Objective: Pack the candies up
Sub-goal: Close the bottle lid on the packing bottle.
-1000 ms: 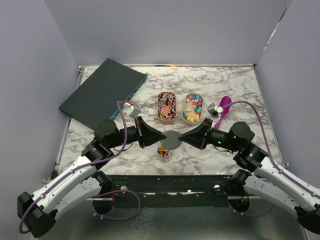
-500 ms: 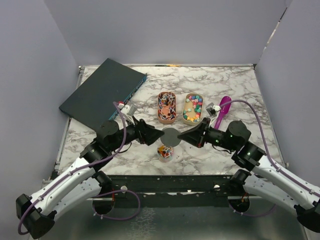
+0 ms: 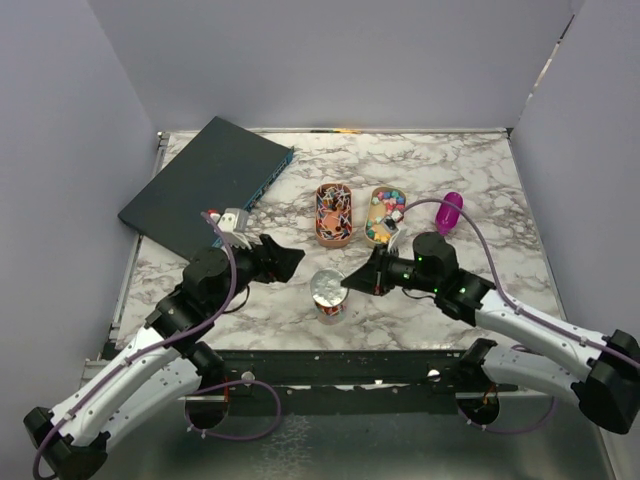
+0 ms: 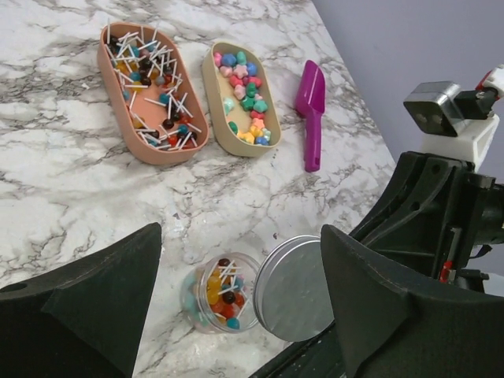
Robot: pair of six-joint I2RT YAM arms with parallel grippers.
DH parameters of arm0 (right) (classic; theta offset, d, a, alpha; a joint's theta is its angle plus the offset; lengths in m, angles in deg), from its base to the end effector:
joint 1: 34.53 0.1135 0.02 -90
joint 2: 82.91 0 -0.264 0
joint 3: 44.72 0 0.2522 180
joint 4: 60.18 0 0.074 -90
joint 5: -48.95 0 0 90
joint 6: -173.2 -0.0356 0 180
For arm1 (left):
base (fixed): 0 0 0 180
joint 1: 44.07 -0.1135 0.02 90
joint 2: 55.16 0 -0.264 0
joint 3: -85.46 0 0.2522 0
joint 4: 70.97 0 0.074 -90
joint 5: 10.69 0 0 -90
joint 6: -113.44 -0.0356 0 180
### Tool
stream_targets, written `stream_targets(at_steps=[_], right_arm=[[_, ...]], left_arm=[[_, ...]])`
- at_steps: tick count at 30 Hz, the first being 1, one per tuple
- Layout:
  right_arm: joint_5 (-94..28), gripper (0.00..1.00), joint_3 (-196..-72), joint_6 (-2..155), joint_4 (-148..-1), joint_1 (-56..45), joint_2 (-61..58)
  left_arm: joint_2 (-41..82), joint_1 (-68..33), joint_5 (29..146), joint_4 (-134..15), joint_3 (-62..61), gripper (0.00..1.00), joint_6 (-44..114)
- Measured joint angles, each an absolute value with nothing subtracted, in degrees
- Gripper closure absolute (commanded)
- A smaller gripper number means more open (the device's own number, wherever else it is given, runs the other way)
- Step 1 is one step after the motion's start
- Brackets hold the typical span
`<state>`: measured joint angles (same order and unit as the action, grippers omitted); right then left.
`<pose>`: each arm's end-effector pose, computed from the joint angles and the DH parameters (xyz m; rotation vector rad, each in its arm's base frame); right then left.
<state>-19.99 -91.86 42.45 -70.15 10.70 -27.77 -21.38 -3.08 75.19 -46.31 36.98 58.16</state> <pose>0.1464 0.1658 0.2619 -0.3635 2.0754 1.3189 0.1167 -0.0980 0.3053 0.0449 1.8318 -0.8917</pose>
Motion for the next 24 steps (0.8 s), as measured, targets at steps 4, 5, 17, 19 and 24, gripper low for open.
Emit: stream_targets(at_steps=[4, 5, 17, 19, 24], right_arm=[[-18.5, 0.99, -90.7, 39.3, -68.0, 10.7, -23.5], [-18.2, 0.99, -90.4, 38.5, -67.5, 10.8, -22.5], [-16.5, 0.99, -86.9, 31.6, -61.6, 10.2, -14.9], [-16.2, 0.99, -86.8, 30.8, -60.7, 9.9, -14.1], [-16.0, 0.99, -85.3, 29.2, -57.9, 8.8, -12.1]], left_arm=[[-20.6, -3.1, 74.1, -44.6, 37.0, 0.17, 58.0], [-20.1, -3.1, 73.8, -44.2, 37.0, 0.16, 58.0], [-10.9, -3.1, 76.7, -42.7, 37.7, 0.13, 57.2], [-8.1, -3.1, 78.7, -42.9, 37.7, 0.13, 57.0], [-2.6, -3.1, 83.5, -43.0, 37.9, 0.13, 57.0]])
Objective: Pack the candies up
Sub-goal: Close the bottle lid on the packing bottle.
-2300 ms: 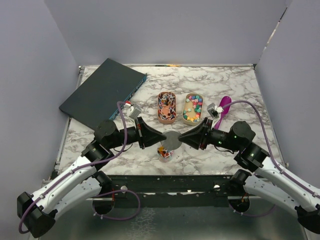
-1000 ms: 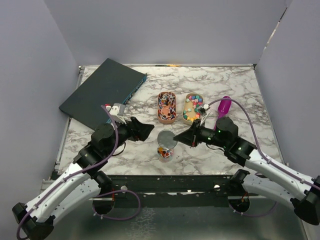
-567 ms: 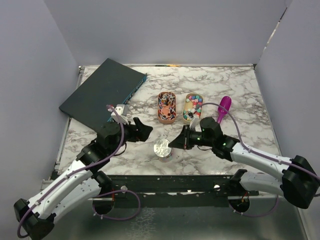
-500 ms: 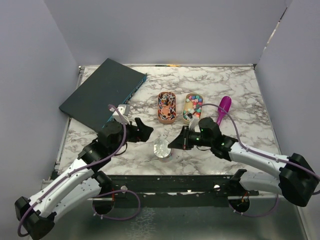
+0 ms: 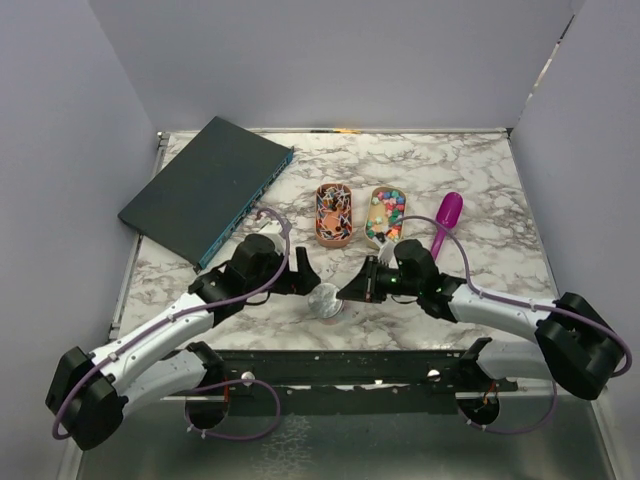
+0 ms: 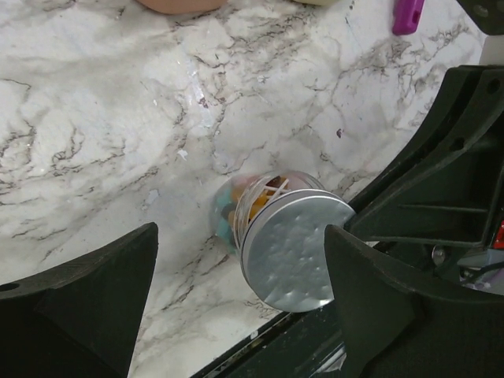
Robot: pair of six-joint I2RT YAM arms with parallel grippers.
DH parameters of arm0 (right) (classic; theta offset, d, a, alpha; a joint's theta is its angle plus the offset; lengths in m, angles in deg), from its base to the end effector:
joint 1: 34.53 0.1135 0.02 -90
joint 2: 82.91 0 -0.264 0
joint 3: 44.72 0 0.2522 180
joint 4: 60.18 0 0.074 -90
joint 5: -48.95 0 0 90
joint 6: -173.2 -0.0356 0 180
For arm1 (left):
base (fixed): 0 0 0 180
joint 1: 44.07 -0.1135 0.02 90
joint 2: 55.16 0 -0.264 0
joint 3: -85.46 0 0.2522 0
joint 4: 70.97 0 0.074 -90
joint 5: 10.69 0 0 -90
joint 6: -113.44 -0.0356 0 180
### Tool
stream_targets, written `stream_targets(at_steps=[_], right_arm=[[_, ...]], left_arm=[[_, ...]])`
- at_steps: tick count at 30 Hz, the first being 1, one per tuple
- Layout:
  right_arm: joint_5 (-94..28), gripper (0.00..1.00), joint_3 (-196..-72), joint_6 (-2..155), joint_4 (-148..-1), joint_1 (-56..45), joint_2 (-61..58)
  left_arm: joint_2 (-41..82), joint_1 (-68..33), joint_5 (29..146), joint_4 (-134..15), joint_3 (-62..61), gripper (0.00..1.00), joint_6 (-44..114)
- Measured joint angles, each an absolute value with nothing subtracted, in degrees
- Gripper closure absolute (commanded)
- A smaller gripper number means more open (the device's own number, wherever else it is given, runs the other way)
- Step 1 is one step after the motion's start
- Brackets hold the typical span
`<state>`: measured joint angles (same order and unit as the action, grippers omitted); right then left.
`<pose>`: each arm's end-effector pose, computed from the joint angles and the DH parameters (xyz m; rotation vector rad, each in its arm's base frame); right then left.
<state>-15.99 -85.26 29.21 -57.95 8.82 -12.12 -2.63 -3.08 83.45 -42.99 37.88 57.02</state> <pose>0.1677 0.1790 0.1858 -0.0944 2.3680 1.4042 0.1512 -0.1348 0.2417 0.1906 2.2550 -0.8104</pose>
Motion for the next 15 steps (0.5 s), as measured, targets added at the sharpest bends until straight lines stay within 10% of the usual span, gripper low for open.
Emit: stream_targets(at_steps=[15], right_arm=[[-16.0, 0.99, -80.3, 25.7, -49.9, 6.7, -10.6]], left_arm=[[5.7, -2.3, 93.0, -45.3, 38.9, 0.25, 57.4]])
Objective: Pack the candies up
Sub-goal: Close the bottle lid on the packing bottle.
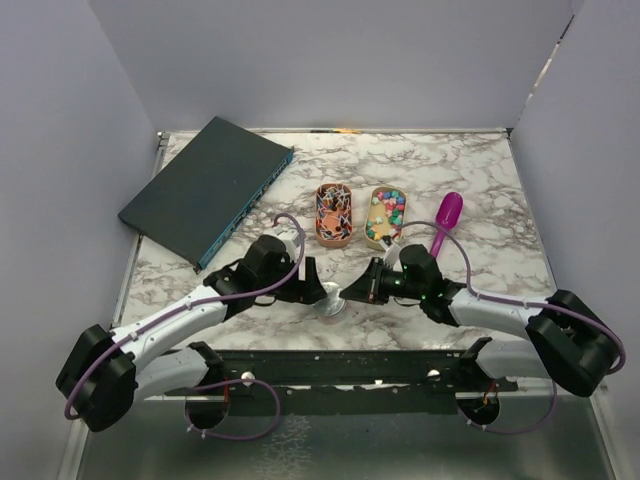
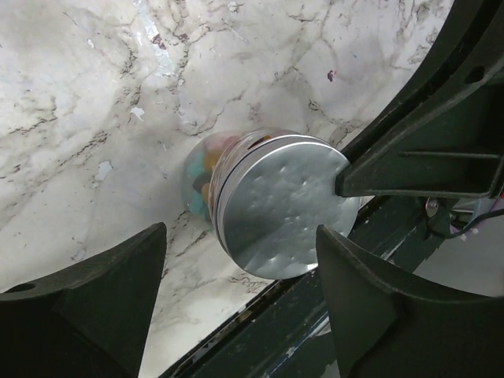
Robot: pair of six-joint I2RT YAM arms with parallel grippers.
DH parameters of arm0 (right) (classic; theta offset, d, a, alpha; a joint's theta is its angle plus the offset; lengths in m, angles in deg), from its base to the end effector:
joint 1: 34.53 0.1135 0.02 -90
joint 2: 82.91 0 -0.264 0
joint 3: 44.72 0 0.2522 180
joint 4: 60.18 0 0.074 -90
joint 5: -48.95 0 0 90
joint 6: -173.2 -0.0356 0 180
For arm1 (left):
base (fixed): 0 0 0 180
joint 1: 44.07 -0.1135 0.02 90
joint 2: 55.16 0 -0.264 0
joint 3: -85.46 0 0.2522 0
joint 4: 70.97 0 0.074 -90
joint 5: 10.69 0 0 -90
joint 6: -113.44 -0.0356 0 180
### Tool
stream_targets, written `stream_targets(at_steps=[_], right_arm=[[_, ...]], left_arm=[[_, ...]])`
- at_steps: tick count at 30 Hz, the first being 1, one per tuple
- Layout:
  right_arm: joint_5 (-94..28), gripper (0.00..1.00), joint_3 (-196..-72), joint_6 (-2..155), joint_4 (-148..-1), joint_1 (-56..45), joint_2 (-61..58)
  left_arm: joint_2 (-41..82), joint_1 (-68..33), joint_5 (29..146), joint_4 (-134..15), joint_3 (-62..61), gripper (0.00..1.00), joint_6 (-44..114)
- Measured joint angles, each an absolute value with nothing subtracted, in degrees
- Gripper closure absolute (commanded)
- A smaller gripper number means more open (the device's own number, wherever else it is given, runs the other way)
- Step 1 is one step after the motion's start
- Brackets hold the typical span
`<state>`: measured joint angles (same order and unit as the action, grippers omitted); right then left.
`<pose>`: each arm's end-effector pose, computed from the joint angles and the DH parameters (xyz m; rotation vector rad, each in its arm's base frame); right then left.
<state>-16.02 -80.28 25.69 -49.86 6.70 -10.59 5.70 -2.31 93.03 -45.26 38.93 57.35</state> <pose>0.1683 0.1675 0.1668 0.0127 2.3479 1.4299 0.1577 -0.1521 0.2118 0.3024 2.4168 -0.9260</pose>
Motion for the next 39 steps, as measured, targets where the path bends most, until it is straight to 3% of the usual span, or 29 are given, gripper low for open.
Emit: stream_targets(at_steps=[7, 16, 23, 32, 39], right_arm=[[-16.1, 1.00, -78.2, 24.2, -46.8, 6.4, -9.4], [-16.4, 0.99, -76.6, 22.4, -43.5, 5.9, -9.2], [-16.4, 0.98, -75.0, 20.4, -39.7, 5.8, -7.2], [-17.3, 0.73, -74.6, 19.9, -39.0, 5.6, -7.5], [-19.8, 0.66, -74.7, 21.6, -42.1, 5.6, -10.8]], left_arm=[[6.3, -2.3, 95.4, -47.1, 39.6, 0.45, 58.8], [7.9, -2.3, 98.1, -50.3, 41.7, 0.48, 60.9], [8.7, -2.1, 98.3, -51.1, 42.0, 0.62, 61.5], [9.6, -2.3, 98.1, -51.3, 42.0, 0.65, 61.6], [10.2, -2.0, 98.4, -52.3, 42.0, 0.66, 61.9]])
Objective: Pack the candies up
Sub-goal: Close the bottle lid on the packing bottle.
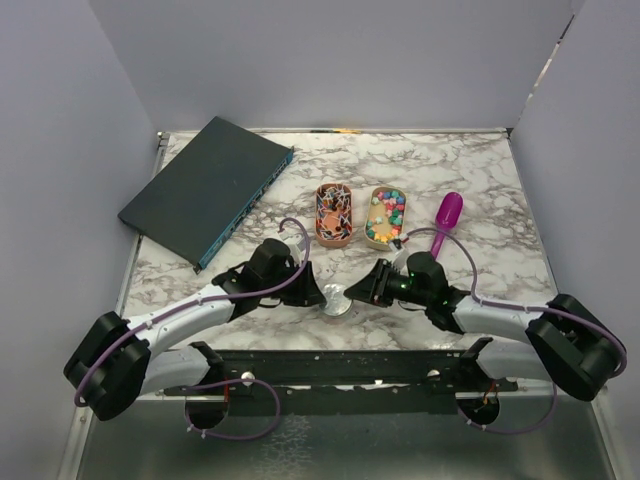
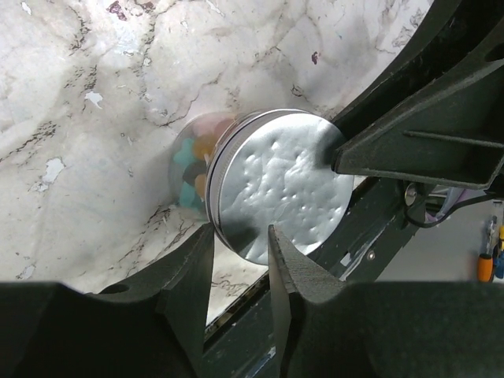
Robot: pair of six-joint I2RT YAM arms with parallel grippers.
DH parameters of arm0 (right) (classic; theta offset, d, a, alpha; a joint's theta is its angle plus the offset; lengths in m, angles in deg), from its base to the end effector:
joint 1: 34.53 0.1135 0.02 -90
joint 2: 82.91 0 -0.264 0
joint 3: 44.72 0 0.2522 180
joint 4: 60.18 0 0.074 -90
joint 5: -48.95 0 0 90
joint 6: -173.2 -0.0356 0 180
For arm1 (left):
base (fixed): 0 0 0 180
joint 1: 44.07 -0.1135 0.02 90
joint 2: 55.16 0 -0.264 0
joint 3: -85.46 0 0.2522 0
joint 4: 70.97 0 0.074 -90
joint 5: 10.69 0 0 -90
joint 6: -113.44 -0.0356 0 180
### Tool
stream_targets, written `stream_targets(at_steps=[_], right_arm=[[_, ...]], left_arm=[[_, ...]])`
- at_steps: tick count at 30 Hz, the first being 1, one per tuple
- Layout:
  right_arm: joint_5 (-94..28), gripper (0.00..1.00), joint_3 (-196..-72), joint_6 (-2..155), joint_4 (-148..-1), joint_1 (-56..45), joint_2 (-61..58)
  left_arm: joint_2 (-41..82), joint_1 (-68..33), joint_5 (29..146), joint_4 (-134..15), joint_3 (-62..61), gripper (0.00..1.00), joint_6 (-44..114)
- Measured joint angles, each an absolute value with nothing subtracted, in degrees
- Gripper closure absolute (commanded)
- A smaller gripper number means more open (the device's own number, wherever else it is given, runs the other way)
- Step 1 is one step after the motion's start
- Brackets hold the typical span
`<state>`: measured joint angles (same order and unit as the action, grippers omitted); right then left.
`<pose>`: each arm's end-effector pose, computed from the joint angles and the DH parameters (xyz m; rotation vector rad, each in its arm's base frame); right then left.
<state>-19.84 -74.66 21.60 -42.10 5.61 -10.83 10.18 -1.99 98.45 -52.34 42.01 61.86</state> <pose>0.1627 0.1540 0.1518 0.1526 2.2951 1.4187 0.1597 -0.1599 0.1895 0.2718 2.4729 -1.0576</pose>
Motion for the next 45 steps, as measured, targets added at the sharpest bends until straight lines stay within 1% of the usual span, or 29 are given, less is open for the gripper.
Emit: stream_targets(at_steps=[18, 28, 33, 39, 45], right_arm=[[-24.1, 0.63, -75.5, 26.5, -52.7, 5.6, -19.4], [-25.9, 0.62, -77.1, 29.8, -58.2, 5.6, -21.0], [-25.8, 0.62, -77.7, 30.8, -58.7, 5.6, -19.6], [-25.8, 0.62, -77.8, 31.8, -59.1, 5.6, -17.3], [-25.8, 0.62, -77.8, 31.8, -58.8, 5.6, -16.1]], left_arm=[[10.9, -1.9, 98.5, -53.3, 42.0, 0.66, 62.2], [13.0, -1.7, 99.1, -54.5, 41.6, 0.65, 62.9], [13.5, -1.6, 99.4, -54.9, 41.2, 0.57, 63.1], [13.5, -1.5, 99.4, -55.0, 41.2, 0.47, 63.4], [13.6, -1.5, 98.7, -55.0, 41.2, 0.45, 63.3]])
